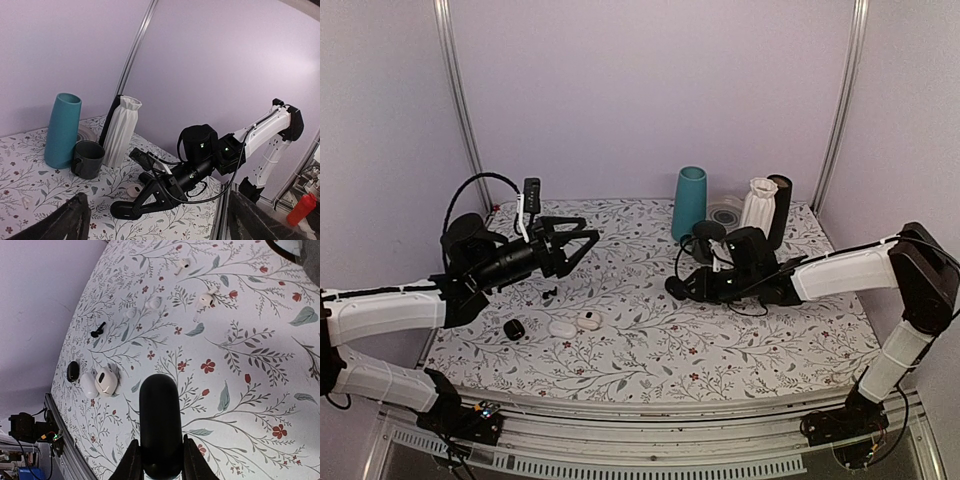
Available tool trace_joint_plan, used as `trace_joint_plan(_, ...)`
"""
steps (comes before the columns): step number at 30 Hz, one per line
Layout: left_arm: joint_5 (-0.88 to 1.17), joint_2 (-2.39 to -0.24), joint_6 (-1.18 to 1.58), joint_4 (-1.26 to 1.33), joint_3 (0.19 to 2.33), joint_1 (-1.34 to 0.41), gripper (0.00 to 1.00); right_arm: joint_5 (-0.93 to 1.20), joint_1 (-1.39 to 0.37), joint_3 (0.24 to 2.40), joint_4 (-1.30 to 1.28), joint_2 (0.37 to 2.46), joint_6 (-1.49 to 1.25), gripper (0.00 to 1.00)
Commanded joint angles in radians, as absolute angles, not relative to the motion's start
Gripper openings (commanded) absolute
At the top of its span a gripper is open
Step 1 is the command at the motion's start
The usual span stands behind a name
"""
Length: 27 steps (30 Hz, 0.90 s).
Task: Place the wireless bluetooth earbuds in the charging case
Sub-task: Place the charging case with the earbuds at the center of the board.
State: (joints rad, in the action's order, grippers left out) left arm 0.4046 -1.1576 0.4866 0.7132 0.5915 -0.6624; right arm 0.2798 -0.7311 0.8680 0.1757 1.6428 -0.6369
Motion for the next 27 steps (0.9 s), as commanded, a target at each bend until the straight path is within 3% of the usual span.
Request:
trace_joint_plan(1, 0.392, -1.136, 0.462, 0.661, 0.615, -0.642, 0.96, 0.294, -0.703, 0.877, 0.21, 1.737, -0.689, 0.04)
trace_joint_plan(15, 0.375, -1.103, 0.479, 0.607, 0.588, -0.629, 0.96, 0.321, -0.69, 0.944, 0.281, 1.92, -0.748, 0.06)
trace_joint_plan(27, 0.284, -1.108, 0.506, 0.515, 0.586, -0.62, 0.96, 0.303, -0.69, 0.94, 0.258, 1.907, -0.758, 0.39)
